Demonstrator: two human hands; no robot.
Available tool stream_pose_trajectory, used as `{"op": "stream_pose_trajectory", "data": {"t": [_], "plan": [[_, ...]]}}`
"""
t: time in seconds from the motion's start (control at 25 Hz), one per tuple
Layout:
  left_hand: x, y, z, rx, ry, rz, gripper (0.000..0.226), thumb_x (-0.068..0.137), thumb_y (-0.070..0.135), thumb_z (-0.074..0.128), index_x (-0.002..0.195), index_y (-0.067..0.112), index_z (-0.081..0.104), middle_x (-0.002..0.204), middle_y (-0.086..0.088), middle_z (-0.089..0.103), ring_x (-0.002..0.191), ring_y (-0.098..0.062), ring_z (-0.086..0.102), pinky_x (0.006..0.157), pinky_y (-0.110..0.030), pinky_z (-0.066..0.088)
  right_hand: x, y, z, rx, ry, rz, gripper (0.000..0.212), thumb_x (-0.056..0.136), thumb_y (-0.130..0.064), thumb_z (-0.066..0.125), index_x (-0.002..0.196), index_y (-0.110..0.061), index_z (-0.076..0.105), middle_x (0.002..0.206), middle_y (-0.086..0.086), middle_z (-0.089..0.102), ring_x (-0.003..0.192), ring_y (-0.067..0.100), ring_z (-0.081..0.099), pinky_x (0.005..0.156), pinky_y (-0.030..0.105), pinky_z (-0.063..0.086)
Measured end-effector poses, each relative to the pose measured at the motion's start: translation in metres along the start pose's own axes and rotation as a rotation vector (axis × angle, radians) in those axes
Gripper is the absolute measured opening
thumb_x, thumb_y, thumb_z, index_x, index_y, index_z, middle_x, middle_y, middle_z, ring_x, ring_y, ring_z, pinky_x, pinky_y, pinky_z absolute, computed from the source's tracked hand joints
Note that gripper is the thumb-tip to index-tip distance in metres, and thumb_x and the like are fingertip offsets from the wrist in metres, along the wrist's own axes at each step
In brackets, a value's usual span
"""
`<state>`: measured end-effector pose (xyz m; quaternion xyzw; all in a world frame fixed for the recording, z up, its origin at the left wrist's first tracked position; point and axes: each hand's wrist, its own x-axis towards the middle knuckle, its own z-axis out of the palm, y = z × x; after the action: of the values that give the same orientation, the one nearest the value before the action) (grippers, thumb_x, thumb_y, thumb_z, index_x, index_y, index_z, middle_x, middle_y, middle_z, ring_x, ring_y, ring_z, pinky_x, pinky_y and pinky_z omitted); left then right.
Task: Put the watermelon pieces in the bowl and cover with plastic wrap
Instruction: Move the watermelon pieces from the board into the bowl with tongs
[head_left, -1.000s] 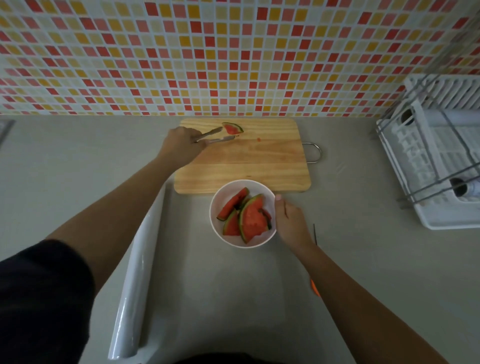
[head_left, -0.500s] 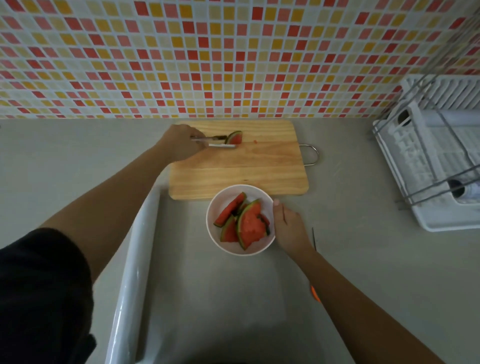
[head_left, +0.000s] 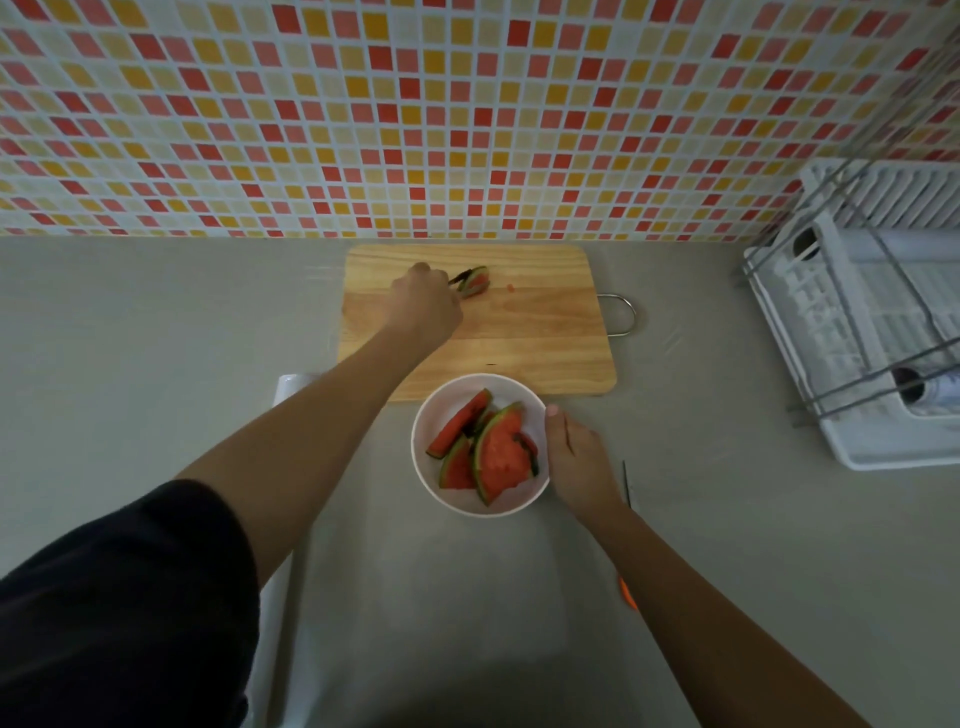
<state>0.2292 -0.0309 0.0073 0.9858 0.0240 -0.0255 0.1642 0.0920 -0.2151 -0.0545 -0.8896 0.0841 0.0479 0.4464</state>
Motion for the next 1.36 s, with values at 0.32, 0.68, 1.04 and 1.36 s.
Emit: {"op": "stream_pose_trajectory", "data": {"t": [0.32,0.68,1.04,1.36], "plan": [[-0.029,-0.026,-0.023,-0.267,-0.052,0.019,0.025,0.090,0.025,0.053,0.098,0.017,0.075,0.080,0.001,0.062,0.073,-0.017,0.056,0.062,-0.024,0.043,0.001,0.002,0.000,0.003,-0.004,-0.003,0.048,0.099,-0.036,0.028,0.066,-0.012,0.054,0.063,0.005,0.059,0.064,0.022,0.056,0.060,0.030,0.037],[-0.043,-0.060,-0.023,-0.478,-0.033,-0.209,0.019,0.088,0.021,0.060,0.097,0.014,0.075,0.086,-0.001,0.067,0.072,-0.009,0.054,0.060,-0.014,0.039,0.001,-0.001,0.001,-0.023,0.015,0.005,0.044,0.098,-0.035,0.030,0.061,-0.020,0.048,0.063,0.002,0.054,0.065,0.022,0.053,0.062,0.028,0.032],[-0.047,-0.061,-0.018,-0.364,-0.047,-0.159,0.026,0.089,0.030,0.057,0.102,0.016,0.074,0.089,0.005,0.061,0.085,-0.014,0.051,0.076,-0.023,0.037,0.001,0.001,0.001,-0.022,0.005,0.004,0.046,0.099,-0.037,0.028,0.066,-0.016,0.053,0.065,0.004,0.057,0.067,0.022,0.055,0.063,0.028,0.034],[-0.050,-0.071,-0.005,-0.735,-0.147,-0.396,0.011,0.082,0.018,0.065,0.085,0.012,0.073,0.074,-0.002,0.062,0.060,-0.014,0.047,0.061,-0.025,0.037,0.001,-0.001,-0.001,-0.060,0.027,-0.003,0.049,0.099,-0.034,0.031,0.051,-0.023,0.038,0.054,-0.003,0.046,0.062,0.023,0.049,0.058,0.029,0.028]]}}
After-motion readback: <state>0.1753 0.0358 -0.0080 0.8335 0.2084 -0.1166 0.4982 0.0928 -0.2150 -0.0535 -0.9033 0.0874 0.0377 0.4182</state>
